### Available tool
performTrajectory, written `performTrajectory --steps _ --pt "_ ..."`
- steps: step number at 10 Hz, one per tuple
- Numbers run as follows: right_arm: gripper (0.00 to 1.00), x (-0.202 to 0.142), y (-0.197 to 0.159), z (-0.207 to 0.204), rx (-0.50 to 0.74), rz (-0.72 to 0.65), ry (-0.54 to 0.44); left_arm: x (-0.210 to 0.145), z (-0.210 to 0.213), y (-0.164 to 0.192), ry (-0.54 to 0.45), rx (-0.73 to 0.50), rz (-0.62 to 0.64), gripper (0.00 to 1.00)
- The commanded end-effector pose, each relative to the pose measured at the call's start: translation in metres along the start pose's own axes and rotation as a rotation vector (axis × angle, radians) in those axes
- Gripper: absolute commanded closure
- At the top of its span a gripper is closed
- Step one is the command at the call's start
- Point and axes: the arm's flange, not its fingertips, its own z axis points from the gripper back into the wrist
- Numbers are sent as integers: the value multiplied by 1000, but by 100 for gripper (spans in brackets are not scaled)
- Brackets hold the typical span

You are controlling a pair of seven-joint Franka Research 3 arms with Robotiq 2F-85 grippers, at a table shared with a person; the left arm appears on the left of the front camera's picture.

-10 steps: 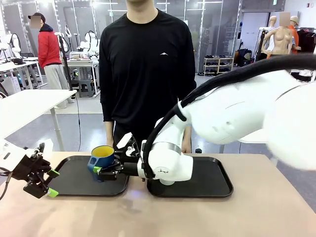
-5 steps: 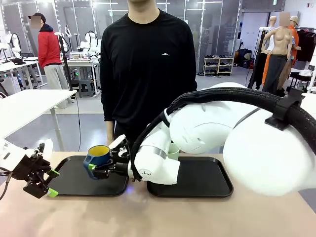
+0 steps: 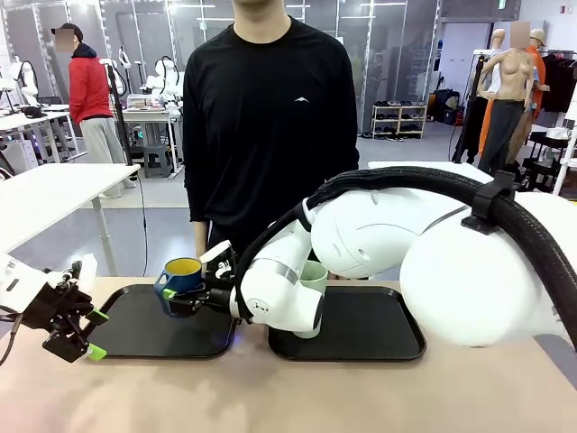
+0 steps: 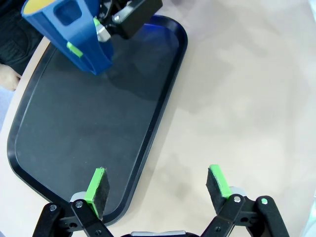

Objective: Sort and store the cups by type.
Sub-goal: Pick up the Handle plastic cup and place it into the empty Flat Tray.

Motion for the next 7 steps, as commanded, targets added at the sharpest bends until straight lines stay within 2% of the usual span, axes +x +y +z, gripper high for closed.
performTrajectory --steps 1,2,5,6,7 --pt "48 -48 84 5 -38 47 -7 -1 -2 0 1 11 0 0" --pt "48 0 0 0 0 0 0 -1 -2 0 1 11 0 0" --pt "48 0 0 0 0 0 0 -1 -2 0 1 11 0 0" --pt "26 -6 1 -4 5 -6 3 -1 -2 0 1 11 0 0" --pt "26 -7 3 -1 12 -23 13 -1 -2 0 1 11 0 0"
